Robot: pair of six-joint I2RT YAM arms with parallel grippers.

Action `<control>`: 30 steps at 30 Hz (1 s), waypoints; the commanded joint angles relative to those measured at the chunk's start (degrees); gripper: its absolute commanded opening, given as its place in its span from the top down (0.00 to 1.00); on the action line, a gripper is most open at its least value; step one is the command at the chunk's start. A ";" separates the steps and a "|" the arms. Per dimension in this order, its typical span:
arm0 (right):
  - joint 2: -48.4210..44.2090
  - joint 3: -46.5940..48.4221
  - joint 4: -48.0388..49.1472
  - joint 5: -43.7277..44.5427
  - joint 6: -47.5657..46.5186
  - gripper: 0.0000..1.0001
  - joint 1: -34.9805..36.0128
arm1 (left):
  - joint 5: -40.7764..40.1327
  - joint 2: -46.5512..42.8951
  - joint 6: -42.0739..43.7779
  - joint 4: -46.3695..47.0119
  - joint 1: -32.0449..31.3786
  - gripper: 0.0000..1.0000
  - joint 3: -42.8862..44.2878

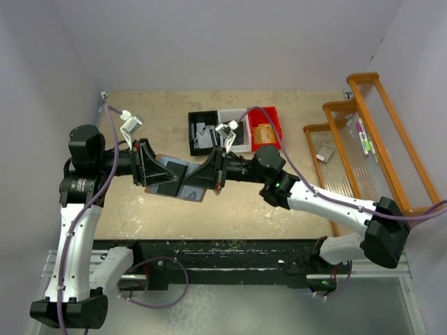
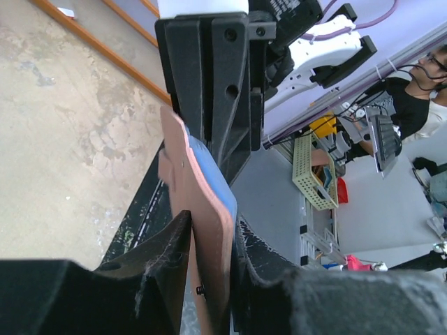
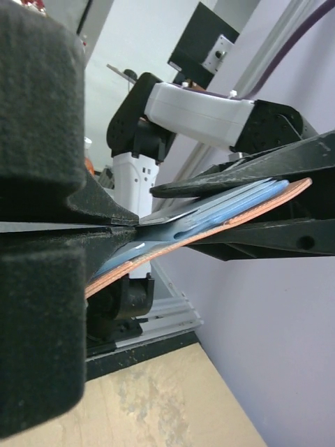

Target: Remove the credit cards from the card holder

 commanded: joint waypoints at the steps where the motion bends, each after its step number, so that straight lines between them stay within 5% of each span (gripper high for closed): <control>1: -1.51 -1.72 5.70 -1.08 1.42 1.00 0.82 | 4.87 -0.82 -3.93 6.37 -0.63 0.72 1.29; 16: -7.34 -6.96 5.25 -0.05 1.05 1.00 -2.32 | 5.43 -1.95 -6.41 8.87 -0.63 0.78 1.22; 20: -7.09 -6.12 3.43 0.00 -0.14 1.00 -2.27 | 4.74 -1.92 -6.39 9.12 -0.63 0.87 1.02; 25: -4.71 -3.74 6.45 -0.39 0.60 0.64 -2.20 | 2.43 -1.94 -6.49 9.18 -0.63 0.96 0.69; 30: -2.78 -3.58 10.25 -0.43 2.79 0.59 -2.22 | 1.29 -1.68 -6.59 9.12 -0.63 0.98 0.68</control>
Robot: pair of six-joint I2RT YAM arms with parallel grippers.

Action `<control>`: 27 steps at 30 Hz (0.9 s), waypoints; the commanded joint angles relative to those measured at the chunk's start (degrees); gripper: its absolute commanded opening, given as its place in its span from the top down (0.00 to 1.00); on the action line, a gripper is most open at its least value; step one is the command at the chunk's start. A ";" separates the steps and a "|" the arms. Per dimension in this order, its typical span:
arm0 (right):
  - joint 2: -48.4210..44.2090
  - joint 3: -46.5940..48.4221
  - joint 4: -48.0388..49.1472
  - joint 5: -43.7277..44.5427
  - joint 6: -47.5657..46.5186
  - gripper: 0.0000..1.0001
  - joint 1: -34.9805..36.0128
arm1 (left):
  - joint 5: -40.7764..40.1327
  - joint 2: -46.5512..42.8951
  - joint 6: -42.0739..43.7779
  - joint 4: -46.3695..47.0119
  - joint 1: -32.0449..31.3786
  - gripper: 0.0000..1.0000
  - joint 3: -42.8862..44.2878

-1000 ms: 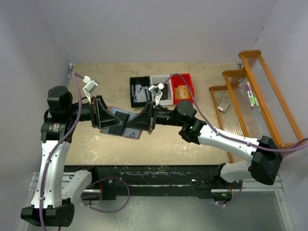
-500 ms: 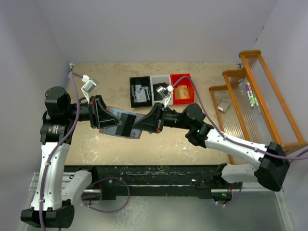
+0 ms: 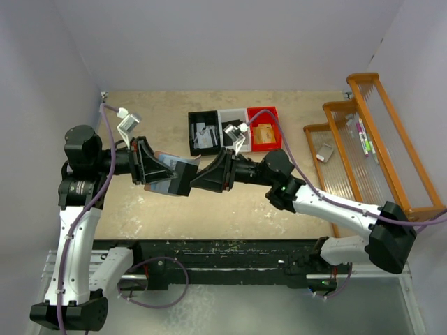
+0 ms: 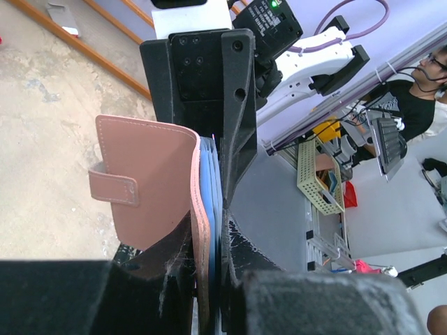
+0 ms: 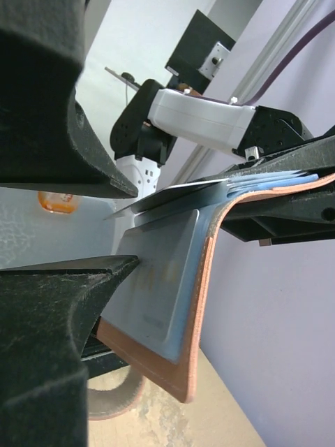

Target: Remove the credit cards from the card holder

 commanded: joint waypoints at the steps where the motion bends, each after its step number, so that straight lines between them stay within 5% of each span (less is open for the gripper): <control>1: 1.52 2.59 5.90 0.29 1.50 0.59 -0.33 | 0.64 -0.67 -1.53 2.44 -0.48 0.98 0.71; 15: 0.61 3.62 4.67 -1.61 2.23 1.00 -0.48 | -6.34 2.00 12.38 -11.60 -0.48 0.98 2.09; 27: -5.64 -0.73 -6.87 -5.16 0.76 1.00 -11.92 | -16.45 3.98 20.85 -20.35 -0.48 0.99 7.07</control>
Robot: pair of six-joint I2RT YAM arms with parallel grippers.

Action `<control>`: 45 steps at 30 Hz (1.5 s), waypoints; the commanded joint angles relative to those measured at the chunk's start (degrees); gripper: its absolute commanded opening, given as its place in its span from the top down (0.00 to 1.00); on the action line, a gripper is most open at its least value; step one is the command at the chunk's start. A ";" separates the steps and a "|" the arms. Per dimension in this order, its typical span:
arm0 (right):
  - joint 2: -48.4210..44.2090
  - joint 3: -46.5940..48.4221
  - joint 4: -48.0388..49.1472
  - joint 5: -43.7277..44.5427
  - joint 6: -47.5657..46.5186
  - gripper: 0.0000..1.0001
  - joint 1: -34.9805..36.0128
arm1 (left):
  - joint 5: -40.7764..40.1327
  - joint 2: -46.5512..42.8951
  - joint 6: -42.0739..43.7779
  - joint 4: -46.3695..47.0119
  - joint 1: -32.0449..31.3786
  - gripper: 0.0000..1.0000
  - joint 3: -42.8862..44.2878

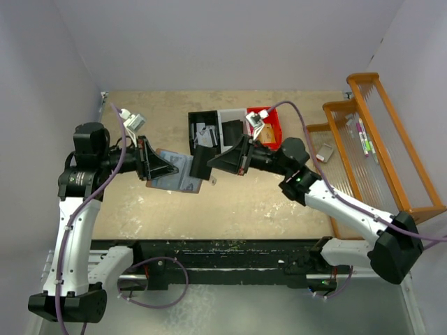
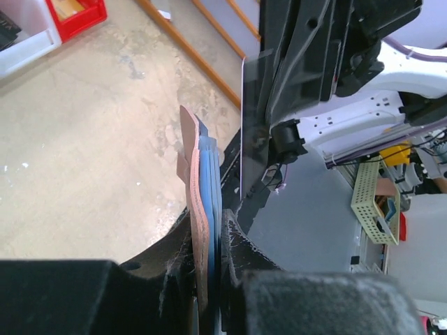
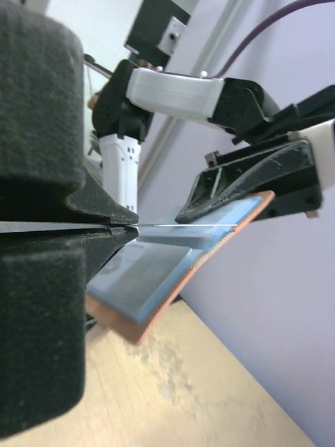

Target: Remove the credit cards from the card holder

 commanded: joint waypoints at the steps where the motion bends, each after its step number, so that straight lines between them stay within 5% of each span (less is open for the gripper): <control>1: -3.76 -1.98 -0.84 -3.15 -0.77 1.00 -3.90 | -2.78 0.15 4.10 -2.25 0.00 0.99 3.54; 7: -5.40 -3.25 -6.56 -4.04 -3.92 1.00 -7.23 | -6.78 0.47 6.64 -4.30 0.00 0.99 4.88; 11: -4.98 -0.01 -19.10 -1.88 -11.40 1.00 -12.92 | -15.00 1.26 9.77 -6.57 0.00 0.99 6.31; 19: 8.91 19.49 -46.74 19.84 -29.88 1.00 -18.24 | -18.53 1.17 14.27 -9.32 0.00 0.97 7.04; 27: 30.23 38.39 -54.64 33.18 -36.91 1.00 -18.46 | -14.76 -0.04 16.26 -11.32 0.00 0.97 7.24; 45: 54.64 58.46 -58.48 32.00 -37.93 1.00 -18.54 | -4.09 -0.19 16.03 -12.73 0.00 0.96 9.14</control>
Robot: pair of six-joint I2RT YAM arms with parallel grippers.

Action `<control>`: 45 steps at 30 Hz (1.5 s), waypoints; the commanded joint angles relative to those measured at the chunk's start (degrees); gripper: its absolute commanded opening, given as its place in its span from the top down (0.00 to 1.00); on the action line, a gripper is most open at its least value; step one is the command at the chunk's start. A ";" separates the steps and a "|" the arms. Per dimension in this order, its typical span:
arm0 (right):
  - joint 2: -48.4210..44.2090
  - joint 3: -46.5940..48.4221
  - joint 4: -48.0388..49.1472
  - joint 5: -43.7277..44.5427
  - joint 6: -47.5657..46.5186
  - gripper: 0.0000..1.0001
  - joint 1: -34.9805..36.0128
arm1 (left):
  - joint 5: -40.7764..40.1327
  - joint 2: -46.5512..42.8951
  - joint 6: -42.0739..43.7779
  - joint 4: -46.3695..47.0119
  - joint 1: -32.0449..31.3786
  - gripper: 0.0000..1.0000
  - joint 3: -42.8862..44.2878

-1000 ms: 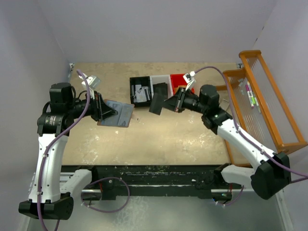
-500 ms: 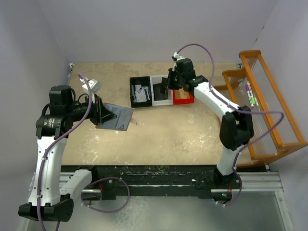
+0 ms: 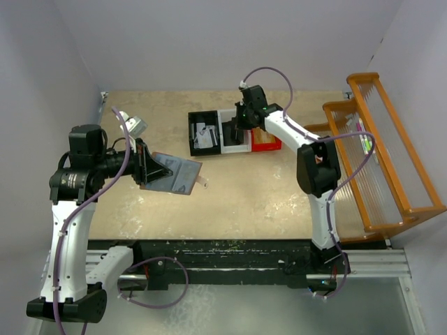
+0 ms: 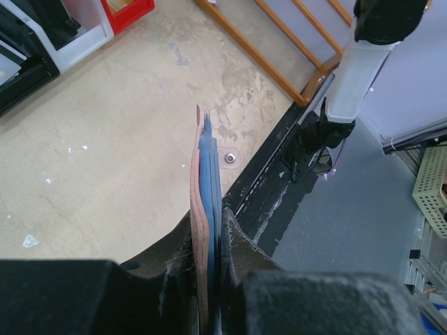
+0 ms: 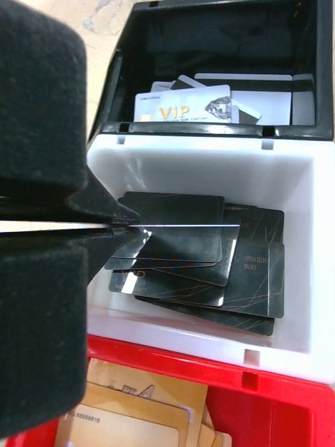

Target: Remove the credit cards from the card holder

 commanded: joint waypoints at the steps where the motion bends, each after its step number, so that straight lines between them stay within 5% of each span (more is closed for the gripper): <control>1: 2.04 4.15 -0.76 -0.90 -0.81 1.00 -0.14 | 4.74 -0.26 0.97 1.16 0.03 0.96 3.04; 6: 2.54 4.26 -0.59 1.38 -0.97 0.97 -0.05 | 6.94 0.13 0.22 1.37 0.03 0.96 3.21; 15: -6.93 0.63 1.77 2.77 -1.85 0.47 0.17 | 6.06 1.56 -0.98 2.86 0.03 0.97 3.95; 24: -23.67 -8.27 4.84 -1.43 -2.53 0.11 2.22 | 6.74 2.70 -1.95 4.92 0.03 0.97 3.02; 33: -37.10 -16.39 4.74 -12.16 -4.00 0.00 9.19 | 9.19 2.26 0.30 3.62 0.03 0.97 2.31; 45: -44.15 -19.39 7.65 -36.53 -8.34 0.00 20.38 | 16.09 0.30 3.21 0.81 0.00 0.97 1.35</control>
